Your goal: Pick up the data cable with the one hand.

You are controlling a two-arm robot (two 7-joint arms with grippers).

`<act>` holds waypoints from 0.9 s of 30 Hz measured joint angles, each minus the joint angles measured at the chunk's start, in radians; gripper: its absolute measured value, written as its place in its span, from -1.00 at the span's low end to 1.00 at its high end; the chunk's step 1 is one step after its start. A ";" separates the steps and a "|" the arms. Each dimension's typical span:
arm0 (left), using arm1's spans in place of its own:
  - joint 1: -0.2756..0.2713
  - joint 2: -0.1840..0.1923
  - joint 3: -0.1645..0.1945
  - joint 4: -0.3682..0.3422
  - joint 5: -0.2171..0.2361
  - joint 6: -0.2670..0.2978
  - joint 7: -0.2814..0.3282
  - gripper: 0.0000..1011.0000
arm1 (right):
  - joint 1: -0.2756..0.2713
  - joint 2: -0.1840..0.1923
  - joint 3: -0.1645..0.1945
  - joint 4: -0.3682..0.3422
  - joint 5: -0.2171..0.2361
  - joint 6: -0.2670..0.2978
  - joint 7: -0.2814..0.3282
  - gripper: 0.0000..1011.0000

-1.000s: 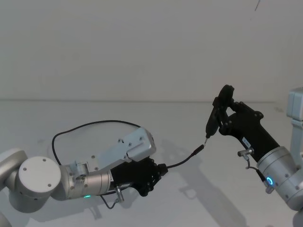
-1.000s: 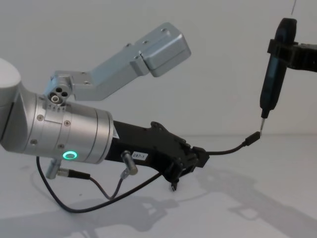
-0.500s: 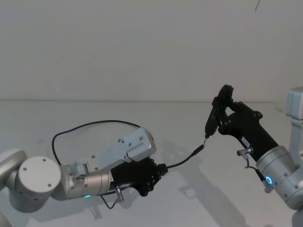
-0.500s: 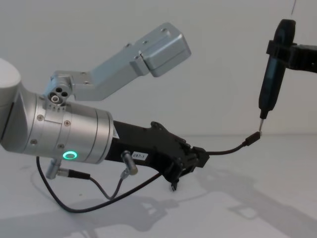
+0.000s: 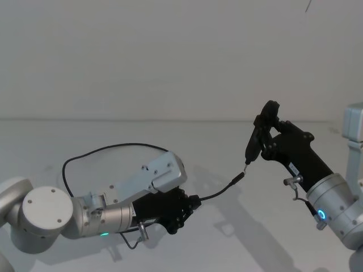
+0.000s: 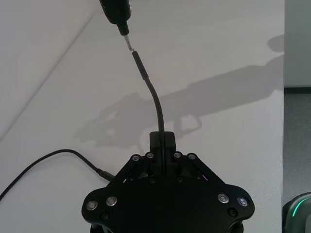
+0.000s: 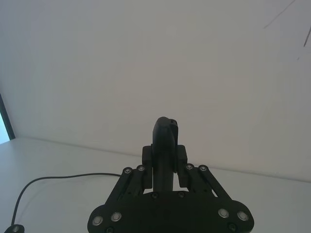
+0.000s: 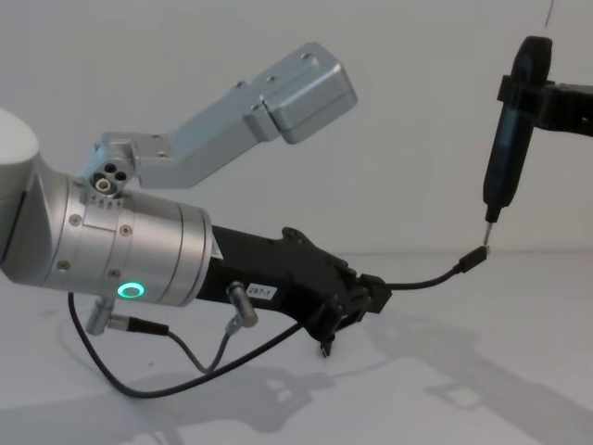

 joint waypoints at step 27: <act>0.000 0.000 0.000 0.000 0.000 0.000 0.000 -0.92 | 0.001 -0.003 -0.002 -0.001 0.000 0.000 -0.002 -0.45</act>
